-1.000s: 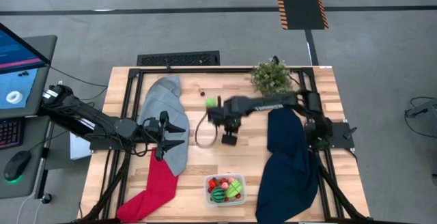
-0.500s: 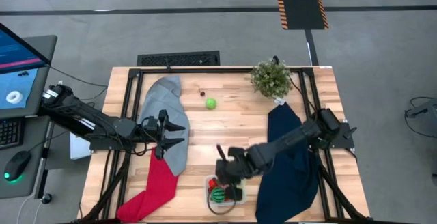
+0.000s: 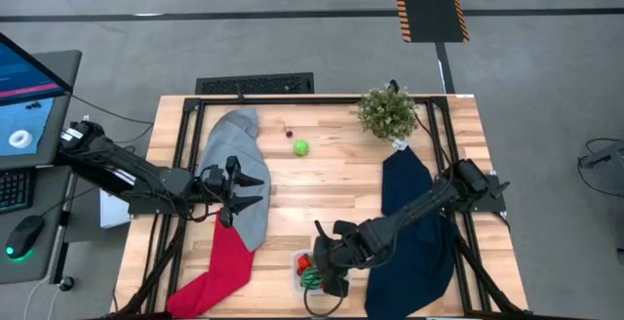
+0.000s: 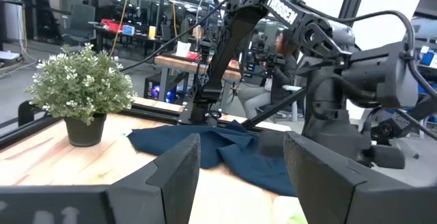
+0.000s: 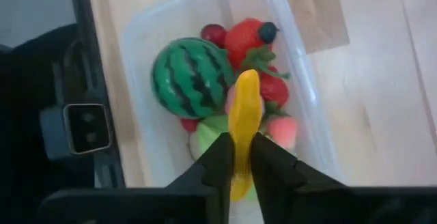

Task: Pick and placing Produce into tupperware
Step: Put the corn into the transparent bin, then put the cabbage into the transparent bin

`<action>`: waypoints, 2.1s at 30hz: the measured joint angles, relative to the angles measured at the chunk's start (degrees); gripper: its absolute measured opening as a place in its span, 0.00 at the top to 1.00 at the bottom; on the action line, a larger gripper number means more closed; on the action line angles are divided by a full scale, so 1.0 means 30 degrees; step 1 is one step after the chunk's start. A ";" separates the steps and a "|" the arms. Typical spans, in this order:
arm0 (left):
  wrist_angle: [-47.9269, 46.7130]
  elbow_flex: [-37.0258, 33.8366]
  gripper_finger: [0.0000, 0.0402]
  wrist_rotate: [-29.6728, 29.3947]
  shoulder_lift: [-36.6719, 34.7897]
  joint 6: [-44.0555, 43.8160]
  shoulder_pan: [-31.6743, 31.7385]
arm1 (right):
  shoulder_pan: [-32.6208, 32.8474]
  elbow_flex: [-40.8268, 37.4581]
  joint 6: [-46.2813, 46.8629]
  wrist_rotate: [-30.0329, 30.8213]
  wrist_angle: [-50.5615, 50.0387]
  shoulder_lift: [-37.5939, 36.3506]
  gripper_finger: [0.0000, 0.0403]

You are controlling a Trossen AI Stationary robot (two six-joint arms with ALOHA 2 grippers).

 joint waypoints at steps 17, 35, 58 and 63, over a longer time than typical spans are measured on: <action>-0.0923 0.0000 0.50 -0.2611 0.0000 -0.1226 0.0156 | 0.0449 -0.0222 -0.3948 0.3711 0.3983 0.0000 0.46; -1.1583 0.8528 0.49 -0.0354 0.7512 -0.6103 0.6840 | 0.4970 -0.0359 -0.3101 1.2637 0.5404 0.0000 0.47; -1.6482 1.5907 0.19 -0.0952 1.5898 -1.0460 1.1840 | 1.0222 -0.5197 -0.1150 1.5378 1.4030 -0.0007 0.47; -1.6954 1.6694 0.19 0.0601 1.6717 -1.1544 1.2596 | 1.0293 -0.5500 -0.1022 1.5424 1.4775 -0.0007 0.47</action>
